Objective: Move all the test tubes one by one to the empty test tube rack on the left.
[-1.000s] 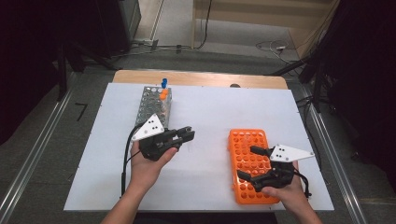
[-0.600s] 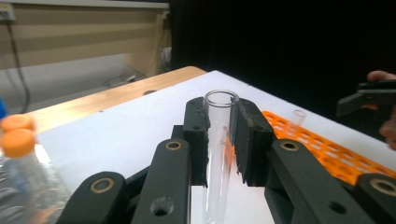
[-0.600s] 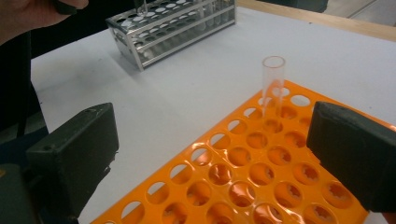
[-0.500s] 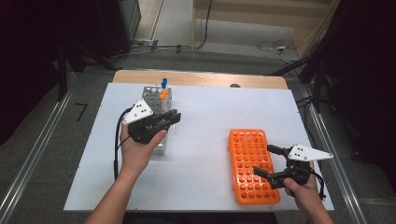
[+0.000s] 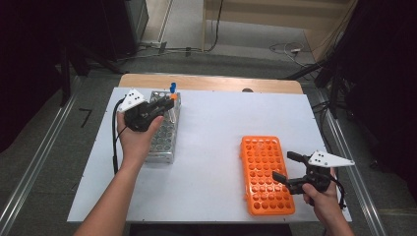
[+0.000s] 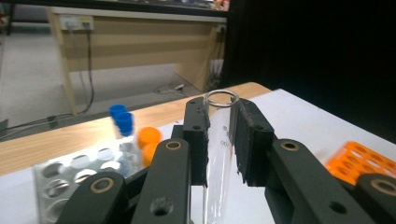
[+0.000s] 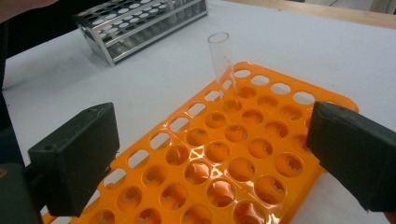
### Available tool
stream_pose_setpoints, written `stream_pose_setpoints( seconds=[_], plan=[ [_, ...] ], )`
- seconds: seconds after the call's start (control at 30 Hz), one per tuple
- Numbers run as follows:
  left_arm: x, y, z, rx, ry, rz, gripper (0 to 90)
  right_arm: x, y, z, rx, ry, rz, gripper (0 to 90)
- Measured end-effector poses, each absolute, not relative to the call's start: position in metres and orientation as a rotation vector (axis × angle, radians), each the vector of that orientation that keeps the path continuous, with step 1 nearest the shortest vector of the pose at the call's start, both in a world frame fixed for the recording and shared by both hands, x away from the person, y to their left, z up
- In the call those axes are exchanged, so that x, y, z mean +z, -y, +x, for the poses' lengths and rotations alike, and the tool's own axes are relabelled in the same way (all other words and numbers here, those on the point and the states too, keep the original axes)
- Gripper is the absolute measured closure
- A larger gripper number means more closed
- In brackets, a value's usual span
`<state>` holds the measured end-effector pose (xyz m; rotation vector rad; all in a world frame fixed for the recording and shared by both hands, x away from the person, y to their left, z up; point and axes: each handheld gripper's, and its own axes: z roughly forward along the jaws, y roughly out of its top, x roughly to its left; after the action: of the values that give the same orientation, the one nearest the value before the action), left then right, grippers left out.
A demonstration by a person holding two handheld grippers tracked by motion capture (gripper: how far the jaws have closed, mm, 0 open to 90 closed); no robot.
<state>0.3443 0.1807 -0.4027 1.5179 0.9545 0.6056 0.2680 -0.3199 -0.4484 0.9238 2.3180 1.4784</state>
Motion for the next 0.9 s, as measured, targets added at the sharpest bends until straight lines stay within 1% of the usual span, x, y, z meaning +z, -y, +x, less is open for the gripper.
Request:
stream_pose_setpoints(
  seconds=[0.23, 0.37, 0.6, 0.77, 0.87, 0.9],
  plan=[
    [-0.411, -0.183, 0.358, 0.640, -0.999, 1.494, 76.4, -0.449, 0.322, 0.269, 1.474, -2.313, 0.929, 1.5],
    [-0.418, -0.181, 0.365, 0.652, -1.021, 1.509, 76.3, -0.450, 0.322, 0.269, 1.475, -2.314, 0.928, 1.6],
    [-0.426, -0.175, 0.370, 0.686, -1.046, 1.527, 76.1, -0.451, 0.322, 0.269, 1.469, -2.315, 0.928, 1.7],
    [-0.434, -0.175, 0.371, 0.684, -1.078, 1.537, 76.1, -0.451, 0.321, 0.269, 1.468, -2.315, 0.928, 1.8],
    [-0.434, -0.174, 0.371, 0.679, -1.081, 1.554, 74.3, -0.451, 0.321, 0.269, 1.465, -2.318, 0.932, 1.8],
    [-0.434, -0.173, 0.370, 0.675, -1.082, 1.554, 70.5, -0.452, 0.321, 0.270, 1.465, -2.318, 0.932, 1.8]
  ],
)
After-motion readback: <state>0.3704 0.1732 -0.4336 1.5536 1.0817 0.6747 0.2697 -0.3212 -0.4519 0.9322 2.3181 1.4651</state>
